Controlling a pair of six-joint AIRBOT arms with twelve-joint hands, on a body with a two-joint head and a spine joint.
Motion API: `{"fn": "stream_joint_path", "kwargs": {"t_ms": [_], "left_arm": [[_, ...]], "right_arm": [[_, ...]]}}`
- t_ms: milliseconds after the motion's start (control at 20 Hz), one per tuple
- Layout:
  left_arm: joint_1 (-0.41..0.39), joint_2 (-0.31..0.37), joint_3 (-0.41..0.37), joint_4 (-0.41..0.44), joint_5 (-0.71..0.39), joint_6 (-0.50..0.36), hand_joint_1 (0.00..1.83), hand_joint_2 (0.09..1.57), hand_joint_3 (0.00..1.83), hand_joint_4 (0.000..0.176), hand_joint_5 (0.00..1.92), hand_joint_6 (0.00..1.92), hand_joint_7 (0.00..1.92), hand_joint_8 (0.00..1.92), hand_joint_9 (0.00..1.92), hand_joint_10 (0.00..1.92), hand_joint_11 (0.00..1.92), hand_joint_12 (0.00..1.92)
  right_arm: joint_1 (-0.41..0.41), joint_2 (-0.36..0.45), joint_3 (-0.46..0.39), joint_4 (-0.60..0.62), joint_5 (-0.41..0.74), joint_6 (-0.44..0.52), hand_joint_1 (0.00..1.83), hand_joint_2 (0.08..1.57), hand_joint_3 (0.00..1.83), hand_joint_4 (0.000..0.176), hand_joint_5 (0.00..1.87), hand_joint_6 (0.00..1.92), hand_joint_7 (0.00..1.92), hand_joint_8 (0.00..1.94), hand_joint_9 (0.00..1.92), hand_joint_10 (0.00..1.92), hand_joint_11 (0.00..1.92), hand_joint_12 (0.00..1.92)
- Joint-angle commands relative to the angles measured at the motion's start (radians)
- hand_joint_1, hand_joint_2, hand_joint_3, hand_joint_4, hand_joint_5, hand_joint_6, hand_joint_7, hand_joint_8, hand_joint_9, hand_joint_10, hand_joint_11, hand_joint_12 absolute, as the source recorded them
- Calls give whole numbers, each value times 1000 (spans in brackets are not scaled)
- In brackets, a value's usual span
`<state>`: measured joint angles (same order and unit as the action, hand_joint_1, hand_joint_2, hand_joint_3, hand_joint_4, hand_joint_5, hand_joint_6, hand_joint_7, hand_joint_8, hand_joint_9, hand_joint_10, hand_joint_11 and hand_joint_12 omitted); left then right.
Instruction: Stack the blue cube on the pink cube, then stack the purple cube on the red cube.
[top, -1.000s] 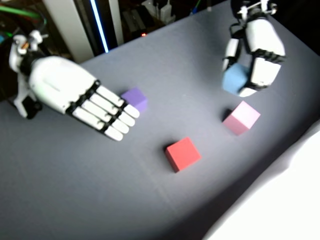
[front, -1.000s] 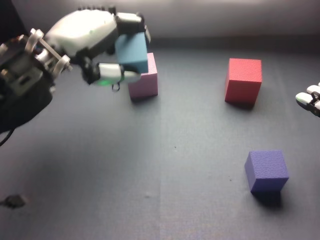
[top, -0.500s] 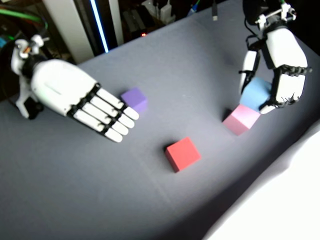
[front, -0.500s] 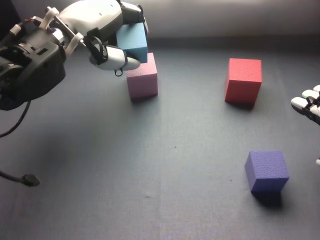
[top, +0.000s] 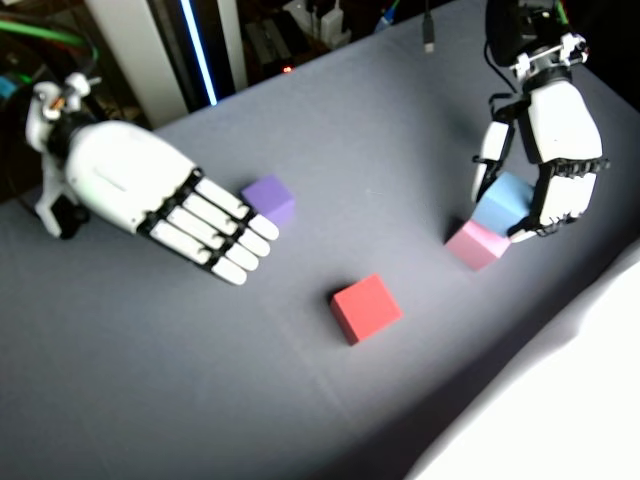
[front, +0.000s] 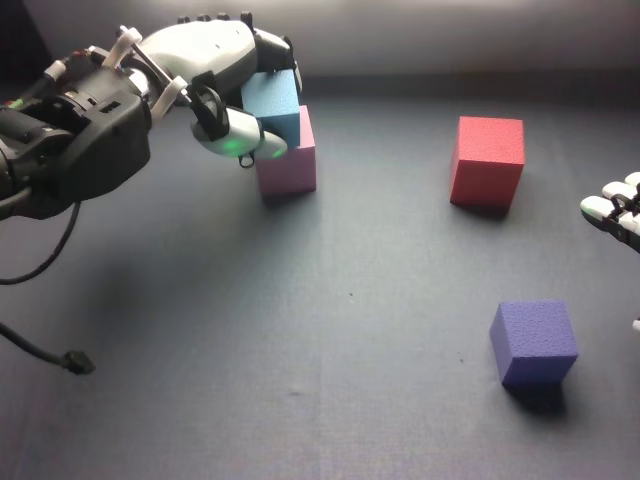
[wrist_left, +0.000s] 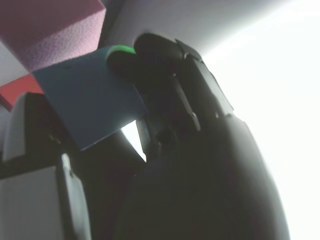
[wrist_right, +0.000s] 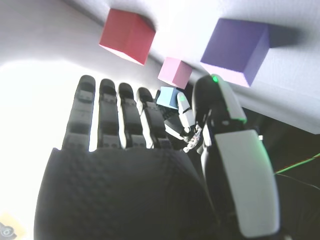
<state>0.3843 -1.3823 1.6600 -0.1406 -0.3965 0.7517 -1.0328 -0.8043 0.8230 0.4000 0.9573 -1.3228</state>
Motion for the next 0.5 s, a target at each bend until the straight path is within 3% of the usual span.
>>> {"fn": "stream_joint_path", "kwargs": {"t_ms": [0,50,100,150,200,250,300,450], "left_arm": [[-2,1,7,-2,-96,0,1065,1218,0,0,321,1017,460,977,451,1198,377,1718],[2,-3,11,-4,-93,0,936,1176,0,14,180,693,308,524,255,848,93,1574],[5,-3,10,-5,-93,0,875,1152,0,65,139,481,262,248,163,664,18,1449],[8,-3,8,-5,-98,1,801,1138,0,129,64,305,144,79,37,465,3,1119],[13,-2,6,-5,-100,1,745,1118,0,146,22,89,28,15,7,92,0,535],[22,0,2,-10,-110,2,701,1098,0,169,4,17,5,2,1,18,0,106],[27,4,-5,-11,-120,2,689,1070,0,175,0,3,0,0,0,3,0,20],[46,35,-48,-10,-183,4,642,1023,0,176,0,0,0,0,0,0,0,0]], "right_arm": [[-1,3,2,-10,114,6,623,1376,0,0,0,0,0,0,0,0,0,0],[-2,3,2,-10,114,6,643,1371,0,0,0,0,0,0,0,0,0,0],[-2,3,2,-10,114,7,645,1371,0,0,0,0,0,0,0,0,0,0],[-2,3,2,-10,114,8,634,1369,0,0,0,0,0,0,0,0,0,0],[-3,3,2,-10,114,9,632,1370,0,0,0,0,0,0,0,0,0,0],[-4,3,2,-10,114,10,632,1371,0,0,0,0,0,0,0,0,0,0],[-4,3,1,-10,114,12,610,1374,0,0,0,0,0,0,0,0,0,0],[-4,5,-5,-36,126,39,623,1350,0,0,0,0,0,0,0,0,0,0]]}}
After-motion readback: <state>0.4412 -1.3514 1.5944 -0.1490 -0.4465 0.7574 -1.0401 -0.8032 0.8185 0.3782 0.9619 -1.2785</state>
